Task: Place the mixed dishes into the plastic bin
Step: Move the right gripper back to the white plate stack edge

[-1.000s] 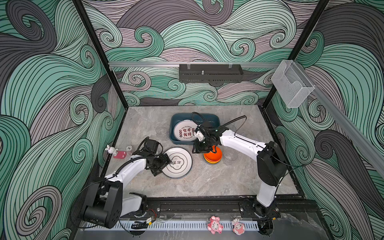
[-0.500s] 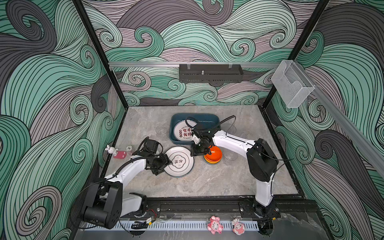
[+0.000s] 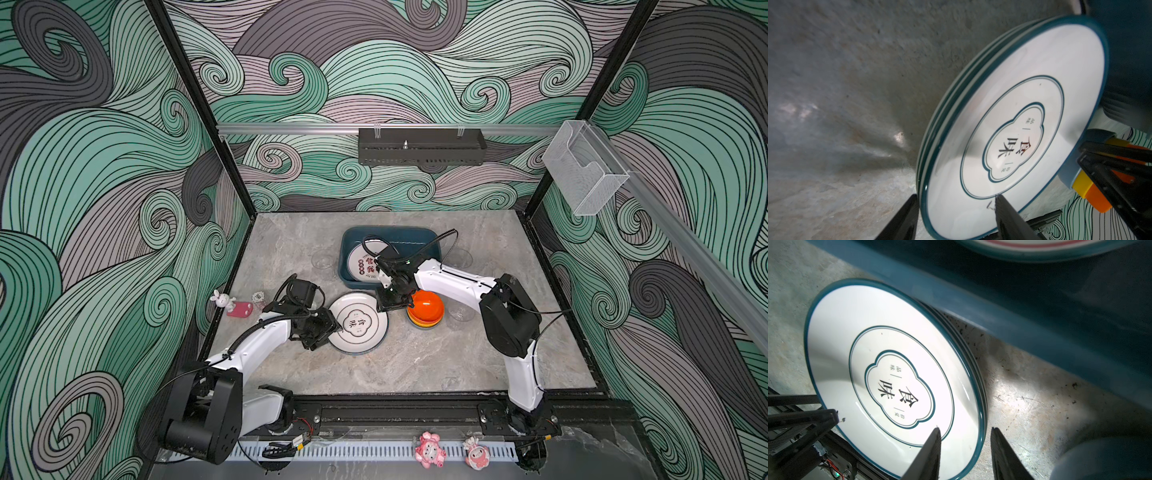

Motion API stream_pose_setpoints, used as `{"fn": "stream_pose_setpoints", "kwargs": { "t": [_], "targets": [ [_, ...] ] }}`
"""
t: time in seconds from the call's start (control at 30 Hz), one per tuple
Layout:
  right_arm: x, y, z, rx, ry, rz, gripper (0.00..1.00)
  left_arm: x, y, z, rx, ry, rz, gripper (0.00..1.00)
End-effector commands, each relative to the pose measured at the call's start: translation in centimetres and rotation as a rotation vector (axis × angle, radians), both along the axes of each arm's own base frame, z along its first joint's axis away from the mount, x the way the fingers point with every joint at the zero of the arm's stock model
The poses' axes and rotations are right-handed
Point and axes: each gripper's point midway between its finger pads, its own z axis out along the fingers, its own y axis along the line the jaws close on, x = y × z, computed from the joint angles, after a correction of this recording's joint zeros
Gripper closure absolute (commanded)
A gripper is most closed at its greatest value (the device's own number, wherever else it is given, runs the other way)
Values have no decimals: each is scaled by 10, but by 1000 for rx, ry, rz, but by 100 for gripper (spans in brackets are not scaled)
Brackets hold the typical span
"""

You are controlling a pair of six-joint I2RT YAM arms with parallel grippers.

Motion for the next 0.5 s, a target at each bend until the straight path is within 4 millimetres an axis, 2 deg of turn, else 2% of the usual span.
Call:
{"fn": "stream_pose_setpoints", "kwargs": {
  "t": [0.0, 0.13, 0.47],
  "targets": [
    [1, 2, 0, -20, -5, 15, 59, 1, 2, 1, 18, 4, -11, 38],
    [1, 7, -1, -18, -4, 25, 61, 1, 2, -1, 17, 8, -12, 38],
    [-3, 10, -7, -32, 8, 41, 67, 3, 1, -2, 9, 9, -14, 46]
  ]
}}
